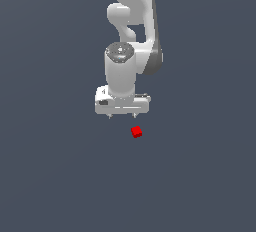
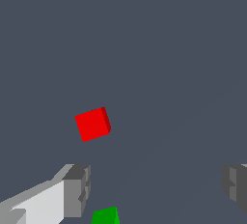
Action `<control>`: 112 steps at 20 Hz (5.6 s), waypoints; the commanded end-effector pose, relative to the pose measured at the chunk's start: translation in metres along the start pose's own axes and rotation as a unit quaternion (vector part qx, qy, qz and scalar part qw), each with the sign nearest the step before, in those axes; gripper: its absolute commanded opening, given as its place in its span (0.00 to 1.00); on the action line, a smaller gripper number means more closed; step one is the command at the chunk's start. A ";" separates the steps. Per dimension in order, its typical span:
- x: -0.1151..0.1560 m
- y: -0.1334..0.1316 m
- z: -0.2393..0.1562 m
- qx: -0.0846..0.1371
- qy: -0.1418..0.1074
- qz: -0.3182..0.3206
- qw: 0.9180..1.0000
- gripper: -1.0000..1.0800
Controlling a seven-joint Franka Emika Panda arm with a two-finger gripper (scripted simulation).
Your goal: Stack the red cube on top of the green cube.
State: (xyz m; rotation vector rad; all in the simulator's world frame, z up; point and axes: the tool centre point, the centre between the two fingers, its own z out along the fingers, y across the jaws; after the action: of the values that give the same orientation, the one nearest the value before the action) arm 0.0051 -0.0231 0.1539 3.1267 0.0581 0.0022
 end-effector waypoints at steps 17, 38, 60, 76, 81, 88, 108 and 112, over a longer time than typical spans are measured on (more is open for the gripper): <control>0.011 -0.069 0.087 0.008 0.001 -0.158 0.987 0.96; 0.010 -0.067 0.133 0.007 0.001 -0.152 0.988 0.96; 0.009 -0.066 0.108 0.007 0.001 -0.152 0.988 0.00; 0.010 -0.065 0.033 0.007 0.001 -0.152 0.988 0.00; 0.008 -0.065 0.035 0.007 0.001 -0.152 0.988 0.00; -0.009 -0.063 0.041 0.007 0.001 -0.152 0.988 0.00; -0.132 -0.051 0.079 0.007 0.001 -0.152 0.988 0.00; -0.150 -0.049 0.085 0.007 0.001 -0.152 0.988 0.00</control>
State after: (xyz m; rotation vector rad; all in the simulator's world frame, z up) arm -0.1396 0.0204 0.0698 3.0961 0.5339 -0.0016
